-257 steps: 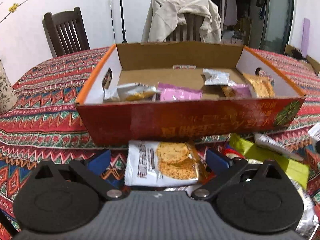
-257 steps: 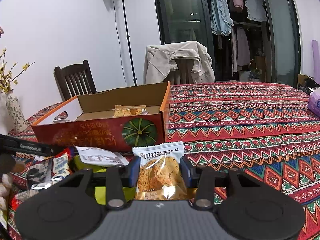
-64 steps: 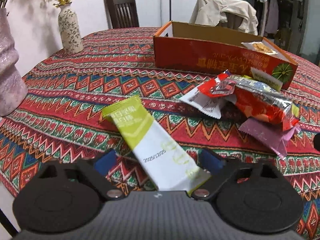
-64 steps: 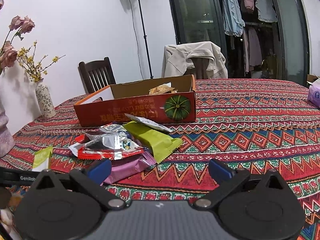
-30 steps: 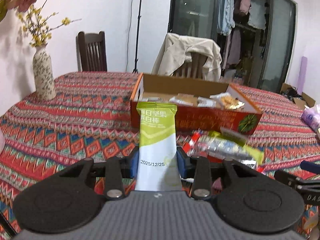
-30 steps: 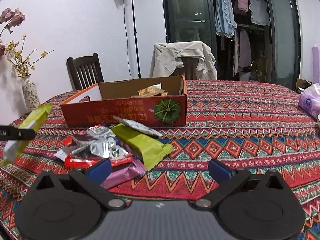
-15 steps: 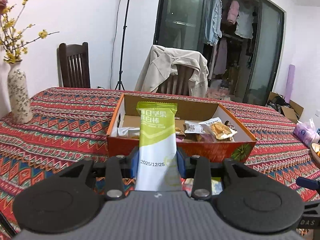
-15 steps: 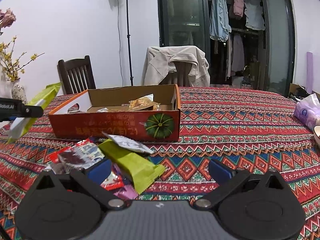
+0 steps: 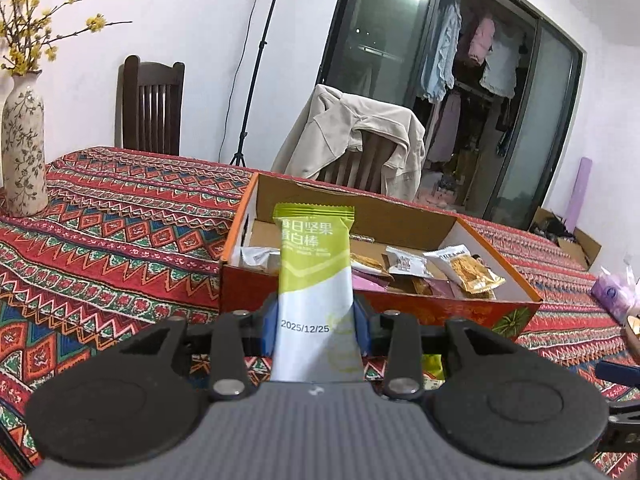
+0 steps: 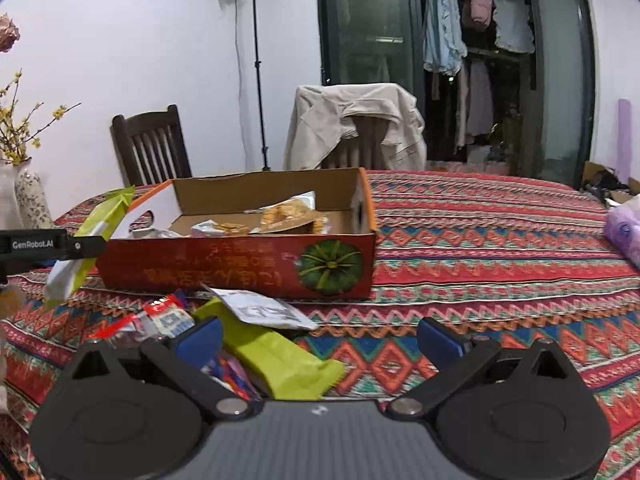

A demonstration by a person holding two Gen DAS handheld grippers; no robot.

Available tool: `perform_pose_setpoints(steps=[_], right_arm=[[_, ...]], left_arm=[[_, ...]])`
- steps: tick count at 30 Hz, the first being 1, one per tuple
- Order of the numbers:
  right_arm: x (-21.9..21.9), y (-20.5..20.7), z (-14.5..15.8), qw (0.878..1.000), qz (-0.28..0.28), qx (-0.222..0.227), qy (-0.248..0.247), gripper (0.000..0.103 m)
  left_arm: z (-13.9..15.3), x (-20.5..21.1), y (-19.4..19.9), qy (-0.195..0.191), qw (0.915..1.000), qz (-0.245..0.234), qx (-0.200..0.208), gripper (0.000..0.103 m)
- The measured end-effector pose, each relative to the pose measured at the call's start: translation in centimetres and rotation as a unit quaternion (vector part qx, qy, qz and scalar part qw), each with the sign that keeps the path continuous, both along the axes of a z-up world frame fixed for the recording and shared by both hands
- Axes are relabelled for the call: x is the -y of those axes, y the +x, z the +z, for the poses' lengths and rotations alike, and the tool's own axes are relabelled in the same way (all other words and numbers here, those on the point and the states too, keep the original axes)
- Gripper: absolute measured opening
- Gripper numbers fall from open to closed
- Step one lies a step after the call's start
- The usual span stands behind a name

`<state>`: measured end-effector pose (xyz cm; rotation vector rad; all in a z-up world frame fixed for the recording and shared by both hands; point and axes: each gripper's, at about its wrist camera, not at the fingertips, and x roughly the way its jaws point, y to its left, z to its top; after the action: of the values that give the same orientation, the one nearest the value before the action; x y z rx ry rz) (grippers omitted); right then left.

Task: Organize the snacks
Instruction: 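Carry the nut bar packet toward the box while the right grasps a white packet, then lower both packets into the orange box and open both grippers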

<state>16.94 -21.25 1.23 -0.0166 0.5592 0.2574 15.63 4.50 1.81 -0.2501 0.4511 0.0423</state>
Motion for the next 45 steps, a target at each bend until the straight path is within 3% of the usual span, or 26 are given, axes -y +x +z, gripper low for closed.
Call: perform_pose_setpoints(steps=[10, 15, 19, 26, 30, 45], right_arm=[[-3.9, 5.3, -1.2, 0.998, 0.041, -0.044, -0.035, 0.102], [-3.3, 7.5, -2.3, 0.997, 0.03, -0.07, -0.017, 0.088], [-2.3, 8.0, -2.8, 0.996, 0.037, -0.079, 0.034, 0.057], [-2.2, 7.7, -2.7, 0.996, 0.053, -0.059, 0.045, 0.016], [-2.4, 6.7, -2.2, 0.997, 0.057, -0.032, 0.028, 0.009], [-1.9, 2.0, 1.8, 0.996, 0.059, 0.055, 0.032, 0.008]], left_arm=[[0.0, -0.7, -0.5, -0.016, 0.9998, 0.001, 0.009, 0.038], [-0.2, -0.9, -0.3, -0.02, 0.9998, -0.001, 0.006, 0.038], [-0.2, -0.9, -0.4, -0.018, 0.9998, -0.002, 0.005, 0.038], [-0.2, -0.8, -0.4, -0.02, 0.9998, -0.003, 0.005, 0.038], [-0.3, -0.9, -0.3, -0.024, 0.9997, -0.005, 0.006, 0.038], [1.2, 0.1, -0.8, -0.021, 0.9995, -0.015, 0.017, 0.038]])
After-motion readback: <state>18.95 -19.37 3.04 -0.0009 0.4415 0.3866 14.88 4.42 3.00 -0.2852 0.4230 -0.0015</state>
